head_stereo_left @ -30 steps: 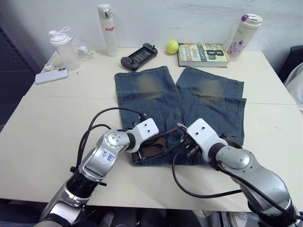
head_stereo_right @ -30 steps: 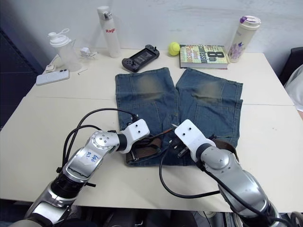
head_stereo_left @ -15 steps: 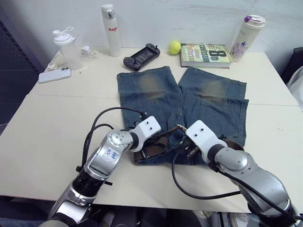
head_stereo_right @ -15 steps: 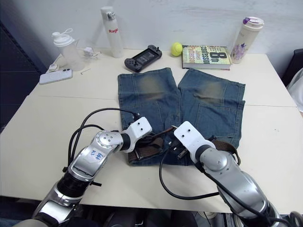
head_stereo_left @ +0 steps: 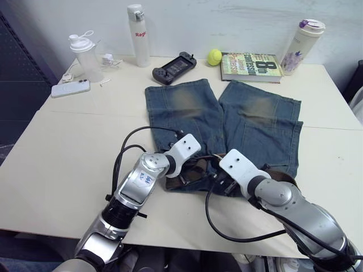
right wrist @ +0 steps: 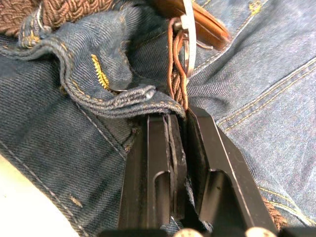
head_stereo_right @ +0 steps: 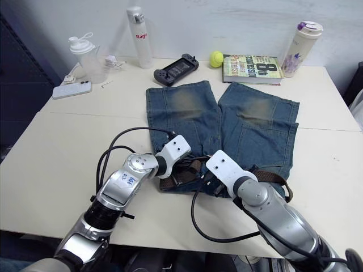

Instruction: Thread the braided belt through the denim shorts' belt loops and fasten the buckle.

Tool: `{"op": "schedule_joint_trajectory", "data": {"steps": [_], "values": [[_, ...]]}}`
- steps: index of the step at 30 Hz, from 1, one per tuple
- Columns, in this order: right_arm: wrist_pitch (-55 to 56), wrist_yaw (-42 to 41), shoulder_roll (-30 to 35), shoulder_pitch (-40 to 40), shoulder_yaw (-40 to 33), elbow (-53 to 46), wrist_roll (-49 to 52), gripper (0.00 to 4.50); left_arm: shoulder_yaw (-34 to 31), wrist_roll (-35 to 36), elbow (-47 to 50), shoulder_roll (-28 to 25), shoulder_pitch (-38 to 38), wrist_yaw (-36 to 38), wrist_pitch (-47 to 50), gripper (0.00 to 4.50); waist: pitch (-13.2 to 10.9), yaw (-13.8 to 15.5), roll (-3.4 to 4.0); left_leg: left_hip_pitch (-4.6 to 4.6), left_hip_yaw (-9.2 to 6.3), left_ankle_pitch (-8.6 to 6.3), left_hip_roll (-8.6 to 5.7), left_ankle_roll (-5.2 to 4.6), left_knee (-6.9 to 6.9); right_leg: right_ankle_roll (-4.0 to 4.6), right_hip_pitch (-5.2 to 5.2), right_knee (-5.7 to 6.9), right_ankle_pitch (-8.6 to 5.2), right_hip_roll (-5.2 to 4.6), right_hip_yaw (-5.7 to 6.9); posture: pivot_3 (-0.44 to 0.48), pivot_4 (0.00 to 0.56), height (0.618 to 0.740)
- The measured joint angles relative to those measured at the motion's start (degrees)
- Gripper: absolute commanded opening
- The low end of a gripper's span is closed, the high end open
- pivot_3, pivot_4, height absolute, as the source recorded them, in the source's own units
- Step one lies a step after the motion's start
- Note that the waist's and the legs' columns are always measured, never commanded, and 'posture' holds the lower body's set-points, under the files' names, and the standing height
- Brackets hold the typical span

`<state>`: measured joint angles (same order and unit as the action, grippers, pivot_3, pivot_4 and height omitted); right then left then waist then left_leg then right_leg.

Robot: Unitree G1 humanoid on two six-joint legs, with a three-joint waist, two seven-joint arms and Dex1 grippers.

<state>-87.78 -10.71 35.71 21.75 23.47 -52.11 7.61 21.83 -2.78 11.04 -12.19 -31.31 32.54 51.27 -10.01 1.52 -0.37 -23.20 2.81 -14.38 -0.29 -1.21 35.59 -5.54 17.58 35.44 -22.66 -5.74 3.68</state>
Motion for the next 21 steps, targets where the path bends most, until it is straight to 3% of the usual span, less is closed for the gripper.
{"op": "schedule_joint_trajectory", "data": {"steps": [8, 12, 18, 21], "values": [[0.2, 0.1, -0.1, 0.0, 0.3, 0.0, 0.0, 0.08, -0.6, 1.9, -0.1, 0.0, 1.4, 2.0, -2.7, 0.0, 0.0, -0.2, -0.01, 0.0, 0.0, 0.0, 0.02, 0.01, -0.03, 0.0, 0.01, -0.04, 0.0, 0.07, 0.02, 0.0, 0.15, 0.74], [0.6, -0.5, 0.7, -0.8, 0.0, 0.0, 0.4, 1.57, -0.6, 2.1, -0.5, 0.0, 1.4, 2.2, -3.8, 0.0, 0.0, -0.1, -0.03, -0.02, -0.01, 0.0, 0.02, 0.01, -0.03, 0.0, 0.01, -0.07, 0.0, 0.07, 0.03, 0.0, 0.15, 0.74], [2.9, -4.7, 3.0, -3.0, -4.5, -0.2, 4.5, 4.3, -0.4, 2.7, -0.8, 0.1, 1.4, 2.3, -4.6, 0.0, -0.1, 0.0, -0.07, -0.07, -0.01, 0.0, 0.01, 0.0, -0.03, 0.0, 0.01, -0.1, 0.0, 0.06, 0.05, 0.0, 0.15, 0.74], [2.8, -8.2, 4.3, -2.5, -10.8, -0.2, 9.5, 4.42, 0.2, 3.1, -0.8, 0.3, 1.4, 2.6, -5.3, 0.0, -0.2, -0.1, -0.08, -0.09, -0.02, 0.0, 0.01, 0.0, -0.03, 0.0, 0.02, -0.11, 0.0, 0.07, 0.07, 0.0, 0.15, 0.74]]}}
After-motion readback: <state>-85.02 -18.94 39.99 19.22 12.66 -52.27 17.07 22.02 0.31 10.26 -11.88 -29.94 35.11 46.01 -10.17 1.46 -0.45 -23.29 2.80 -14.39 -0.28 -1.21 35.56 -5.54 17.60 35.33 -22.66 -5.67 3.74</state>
